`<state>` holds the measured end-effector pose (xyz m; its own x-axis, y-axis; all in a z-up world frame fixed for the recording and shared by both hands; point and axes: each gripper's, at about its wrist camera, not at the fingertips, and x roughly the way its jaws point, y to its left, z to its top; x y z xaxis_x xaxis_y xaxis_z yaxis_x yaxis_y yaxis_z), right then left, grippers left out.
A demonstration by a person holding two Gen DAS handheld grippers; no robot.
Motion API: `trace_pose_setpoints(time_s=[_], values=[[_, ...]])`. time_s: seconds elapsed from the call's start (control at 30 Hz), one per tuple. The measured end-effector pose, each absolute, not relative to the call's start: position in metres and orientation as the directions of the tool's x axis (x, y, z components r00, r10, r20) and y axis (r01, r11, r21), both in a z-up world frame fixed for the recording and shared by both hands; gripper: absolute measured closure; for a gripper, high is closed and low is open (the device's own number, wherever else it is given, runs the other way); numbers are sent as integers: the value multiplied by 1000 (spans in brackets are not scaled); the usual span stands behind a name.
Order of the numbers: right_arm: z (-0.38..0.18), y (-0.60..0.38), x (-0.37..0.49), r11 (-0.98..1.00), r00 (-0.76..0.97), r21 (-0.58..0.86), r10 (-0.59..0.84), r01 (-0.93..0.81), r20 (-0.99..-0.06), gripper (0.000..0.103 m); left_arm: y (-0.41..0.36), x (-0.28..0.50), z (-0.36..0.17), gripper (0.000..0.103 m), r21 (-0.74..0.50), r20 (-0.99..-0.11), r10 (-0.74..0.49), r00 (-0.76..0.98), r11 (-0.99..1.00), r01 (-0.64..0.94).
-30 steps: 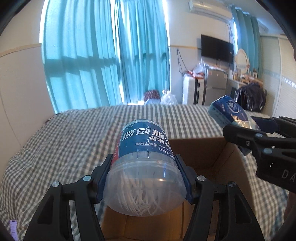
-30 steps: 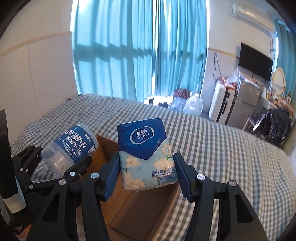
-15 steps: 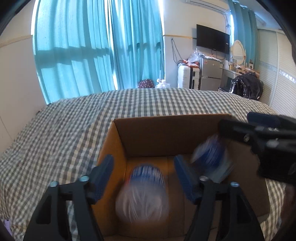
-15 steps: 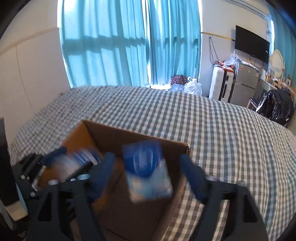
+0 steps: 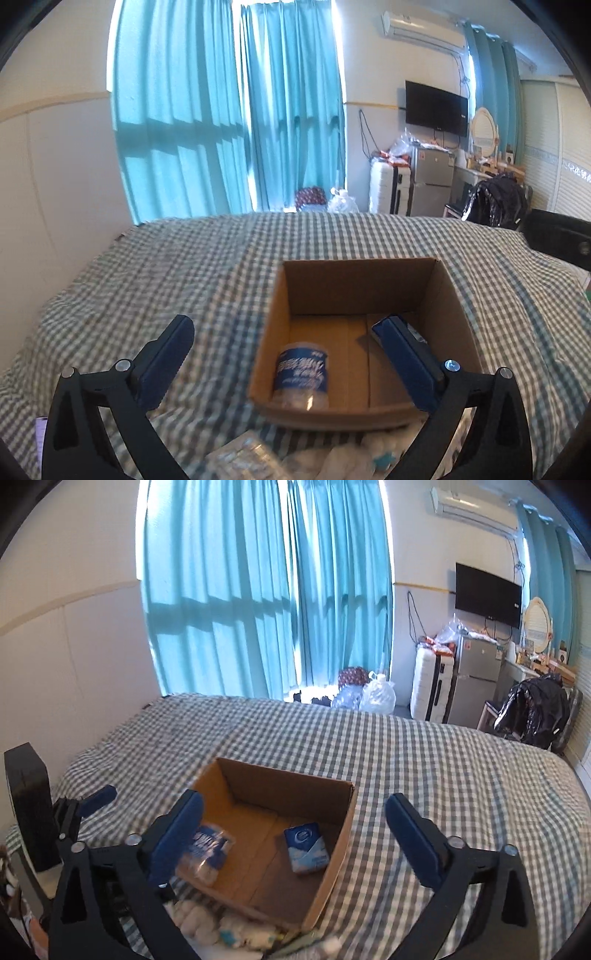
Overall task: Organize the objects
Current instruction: 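Carry both items over the box and open both tools to drop them in, then grasp the white mesh sock bundle with the left tool while the right tool grasps the toothpaste tube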
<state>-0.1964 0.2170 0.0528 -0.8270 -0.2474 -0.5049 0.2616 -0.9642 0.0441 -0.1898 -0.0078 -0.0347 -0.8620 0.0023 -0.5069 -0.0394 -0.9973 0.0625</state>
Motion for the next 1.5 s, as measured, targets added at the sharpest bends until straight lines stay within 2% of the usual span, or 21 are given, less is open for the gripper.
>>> trace_pose_setpoints(time_s=[0.33, 0.57, 0.83, 0.93, 1.17, 1.5], values=[[90, 214, -107, -963, -856, -34, -222, 268, -467, 0, -26, -119, -3, 0, 61, -465, -20, -885, -998, -9], [84, 212, -74, -963, -863, -69, -200, 260, -465, 0, -27, -94, -15, 0, 63, -471, -38, -881, -998, 9], [19, 213, -83, -970, -820, -63, -163, 235, -549, 0, -19, -82, -60, 0, 70, -508, -54, -859, -997, 21], [-9, 215, -98, -974, -801, -68, -137, 215, -584, 0, -11, -86, -82, 0, 70, -549, -47, -834, -997, 10], [-76, 224, -125, -979, -729, -36, -126, 202, -673, 0, 16, -103, -144, 0, 69, -661, 0, -751, -996, -60], [-123, 247, -140, -988, -671, 3, -106, 152, -734, 0, 51, -124, -186, 2, 69, -724, 86, -685, -978, -196]])
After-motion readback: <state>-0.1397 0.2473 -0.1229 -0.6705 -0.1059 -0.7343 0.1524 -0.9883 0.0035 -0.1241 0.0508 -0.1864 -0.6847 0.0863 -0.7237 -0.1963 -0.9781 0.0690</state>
